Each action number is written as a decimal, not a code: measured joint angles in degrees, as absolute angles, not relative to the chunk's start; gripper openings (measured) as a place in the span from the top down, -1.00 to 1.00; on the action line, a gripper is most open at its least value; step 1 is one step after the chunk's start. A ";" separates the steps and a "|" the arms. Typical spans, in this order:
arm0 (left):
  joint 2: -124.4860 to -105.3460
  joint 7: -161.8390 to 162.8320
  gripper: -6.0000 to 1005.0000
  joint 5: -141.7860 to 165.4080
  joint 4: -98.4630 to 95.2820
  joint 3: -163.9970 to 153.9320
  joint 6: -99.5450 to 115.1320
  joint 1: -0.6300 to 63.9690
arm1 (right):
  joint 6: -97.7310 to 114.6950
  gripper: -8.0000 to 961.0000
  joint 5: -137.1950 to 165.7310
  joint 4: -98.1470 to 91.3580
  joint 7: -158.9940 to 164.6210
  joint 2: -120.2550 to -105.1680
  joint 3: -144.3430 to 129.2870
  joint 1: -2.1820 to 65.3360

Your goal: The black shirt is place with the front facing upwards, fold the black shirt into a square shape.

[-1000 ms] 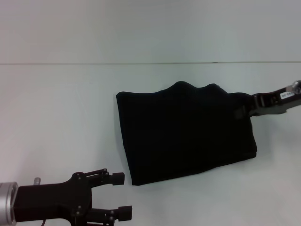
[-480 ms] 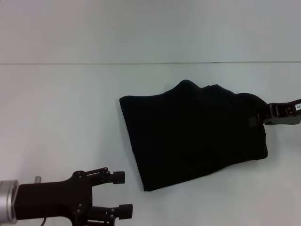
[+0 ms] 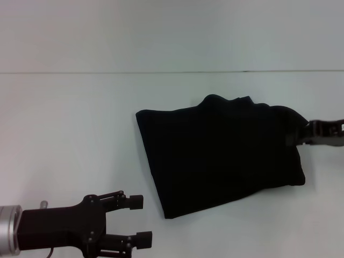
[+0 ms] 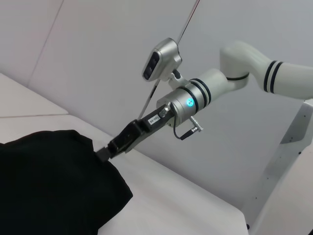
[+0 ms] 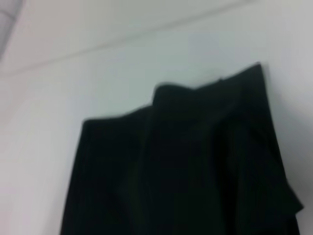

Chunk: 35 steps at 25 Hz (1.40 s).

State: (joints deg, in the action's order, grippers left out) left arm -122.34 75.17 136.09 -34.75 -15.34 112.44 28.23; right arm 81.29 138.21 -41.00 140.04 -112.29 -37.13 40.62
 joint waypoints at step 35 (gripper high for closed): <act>-122.46 77.70 -0.88 132.24 -34.62 -15.30 112.72 28.26 | 71.09 -0.66 113.77 -30.43 90.05 -119.71 -34.24 37.70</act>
